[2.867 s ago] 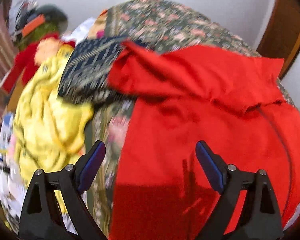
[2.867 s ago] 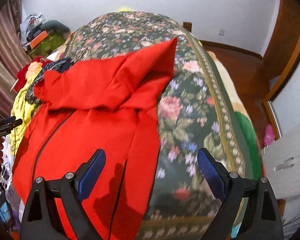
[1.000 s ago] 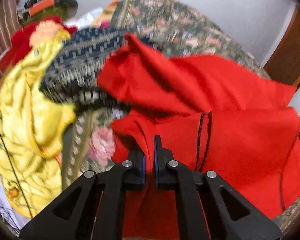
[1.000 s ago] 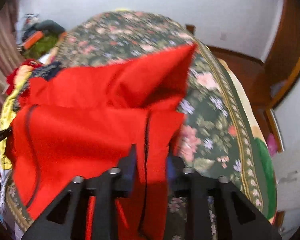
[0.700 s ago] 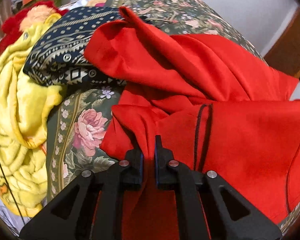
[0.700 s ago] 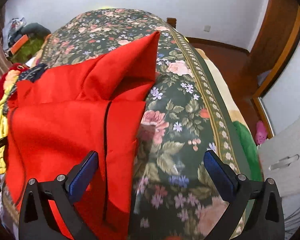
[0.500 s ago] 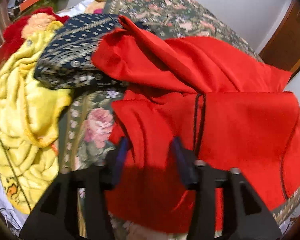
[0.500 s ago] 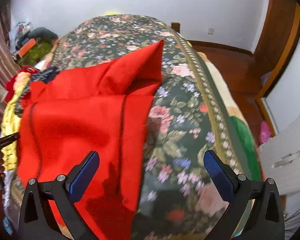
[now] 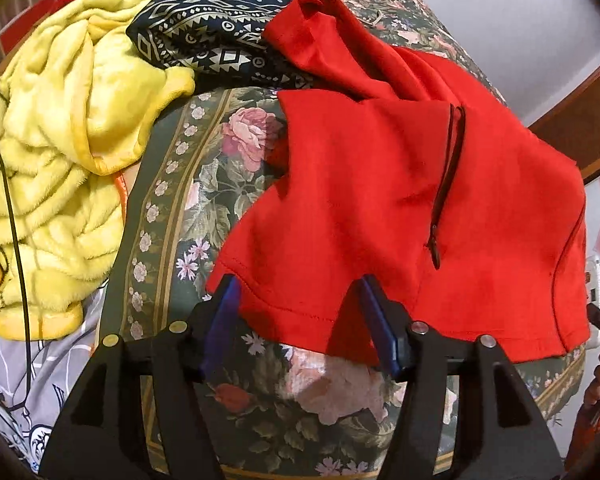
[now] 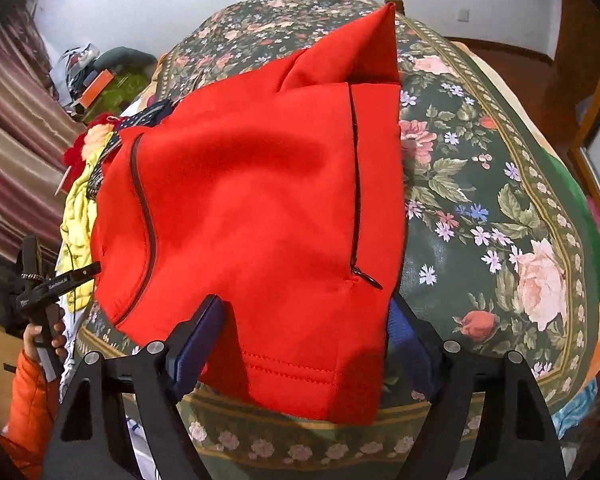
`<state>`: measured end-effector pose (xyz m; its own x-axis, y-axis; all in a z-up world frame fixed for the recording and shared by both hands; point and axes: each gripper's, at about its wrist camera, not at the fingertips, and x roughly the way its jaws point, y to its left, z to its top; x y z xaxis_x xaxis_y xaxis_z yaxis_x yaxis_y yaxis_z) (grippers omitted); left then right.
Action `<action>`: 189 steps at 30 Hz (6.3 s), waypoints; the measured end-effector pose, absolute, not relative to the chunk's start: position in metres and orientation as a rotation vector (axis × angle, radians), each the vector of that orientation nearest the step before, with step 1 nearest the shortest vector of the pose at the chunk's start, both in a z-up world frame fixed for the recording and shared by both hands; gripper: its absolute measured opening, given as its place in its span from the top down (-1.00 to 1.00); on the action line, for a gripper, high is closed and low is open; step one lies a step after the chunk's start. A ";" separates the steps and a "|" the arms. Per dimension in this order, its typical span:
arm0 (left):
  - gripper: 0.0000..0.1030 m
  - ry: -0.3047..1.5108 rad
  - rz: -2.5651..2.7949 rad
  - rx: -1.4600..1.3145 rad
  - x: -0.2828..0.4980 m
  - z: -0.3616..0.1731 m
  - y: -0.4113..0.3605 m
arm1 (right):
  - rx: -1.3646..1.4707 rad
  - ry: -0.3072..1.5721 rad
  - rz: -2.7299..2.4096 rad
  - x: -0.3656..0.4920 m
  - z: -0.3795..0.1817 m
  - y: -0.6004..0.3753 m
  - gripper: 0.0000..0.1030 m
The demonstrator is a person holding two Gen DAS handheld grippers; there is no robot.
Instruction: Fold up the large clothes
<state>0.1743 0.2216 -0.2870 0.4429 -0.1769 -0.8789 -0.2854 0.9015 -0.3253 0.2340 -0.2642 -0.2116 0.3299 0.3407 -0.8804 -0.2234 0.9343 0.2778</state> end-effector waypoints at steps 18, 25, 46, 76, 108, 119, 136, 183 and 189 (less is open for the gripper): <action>0.95 0.950 0.047 -0.232 0.199 -0.227 0.180 | 0.106 1.035 0.479 0.258 -0.172 -0.242 0.79; 0.96 0.748 0.023 -0.299 0.227 -0.149 0.199 | 0.105 0.937 0.482 0.297 -0.137 -0.236 0.80; 0.96 0.831 0.244 -0.273 0.428 -0.202 0.242 | 0.097 0.959 0.262 0.496 -0.182 -0.225 0.80; -0.61 0.816 0.057 -0.079 0.388 -0.167 0.183 | -0.203 0.992 0.383 0.438 -0.176 -0.188 0.79; -0.73 0.937 0.157 -0.083 0.419 -0.226 0.221 | -0.081 1.190 0.431 0.472 -0.224 -0.160 0.79; -0.73 1.019 -0.150 -0.071 0.360 -0.243 0.124 | -0.419 1.123 0.511 0.391 -0.232 -0.098 0.79; -0.79 1.023 0.014 -0.084 0.328 -0.272 0.136 | -0.485 1.101 0.343 0.373 -0.242 -0.146 0.77; 0.12 0.834 -0.015 -1.111 0.339 -0.326 0.253 | 0.005 1.147 0.286 0.365 -0.209 -0.225 -1.00; 0.67 0.777 0.070 -0.970 0.339 -0.288 0.248 | 0.024 1.109 0.308 0.375 -0.192 -0.209 -1.00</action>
